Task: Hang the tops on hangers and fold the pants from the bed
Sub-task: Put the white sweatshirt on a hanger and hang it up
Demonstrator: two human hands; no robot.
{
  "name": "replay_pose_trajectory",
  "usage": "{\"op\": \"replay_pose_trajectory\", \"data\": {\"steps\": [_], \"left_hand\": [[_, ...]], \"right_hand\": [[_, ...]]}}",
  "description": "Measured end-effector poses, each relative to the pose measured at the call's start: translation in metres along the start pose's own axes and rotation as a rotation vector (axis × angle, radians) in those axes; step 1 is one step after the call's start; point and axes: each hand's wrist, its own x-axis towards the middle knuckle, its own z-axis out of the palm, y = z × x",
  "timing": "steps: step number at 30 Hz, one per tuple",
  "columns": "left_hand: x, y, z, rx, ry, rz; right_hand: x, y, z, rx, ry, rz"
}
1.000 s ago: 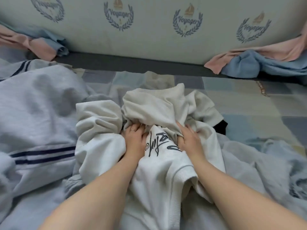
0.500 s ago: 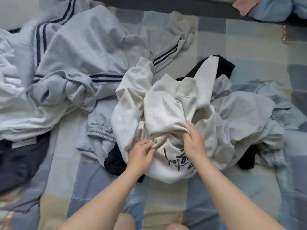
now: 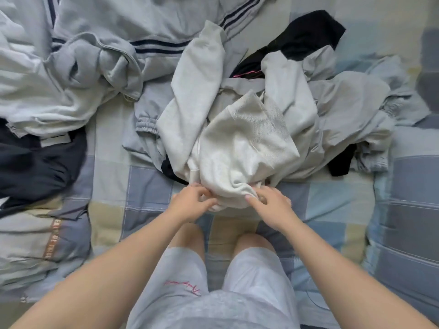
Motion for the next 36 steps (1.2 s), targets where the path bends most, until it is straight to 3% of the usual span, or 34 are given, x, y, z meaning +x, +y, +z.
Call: {"op": "replay_pose_trajectory", "data": {"steps": [2,6,8,10,13,17,23,28,31,36], "left_hand": [[0.015,0.012,-0.017,-0.011,0.132,0.050],[0.059,0.057,-0.054,-0.033,0.417,0.177],[0.085,0.083,-0.071,-0.076,0.485,0.164],[0.110,0.105,-0.084,-0.134,0.457,0.071],[0.139,0.114,-0.087,-0.288,0.296,-0.029],[0.139,0.093,-0.067,-0.308,0.123,-0.031],[0.062,0.048,-0.027,-0.355,0.039,0.038],[-0.030,0.003,0.001,-0.179,-0.178,0.036],[-0.073,-0.011,0.002,-0.079,-0.231,0.054],[-0.100,-0.004,-0.037,0.051,-0.244,0.145]], "right_hand": [[0.010,-0.007,-0.022,0.011,0.157,0.019],[0.045,-0.025,-0.071,0.085,0.672,-0.058],[0.069,-0.034,-0.096,0.071,0.757,-0.073],[0.094,-0.040,-0.112,0.042,0.673,-0.001],[0.125,-0.035,-0.118,0.015,0.384,0.120],[0.136,-0.021,-0.110,0.049,0.154,0.076],[0.075,-0.006,-0.073,0.011,0.241,0.117],[-0.008,-0.003,-0.024,0.079,0.199,0.158],[-0.051,-0.009,0.000,0.194,0.177,0.175],[-0.110,-0.023,0.026,0.475,0.319,0.258]]}}
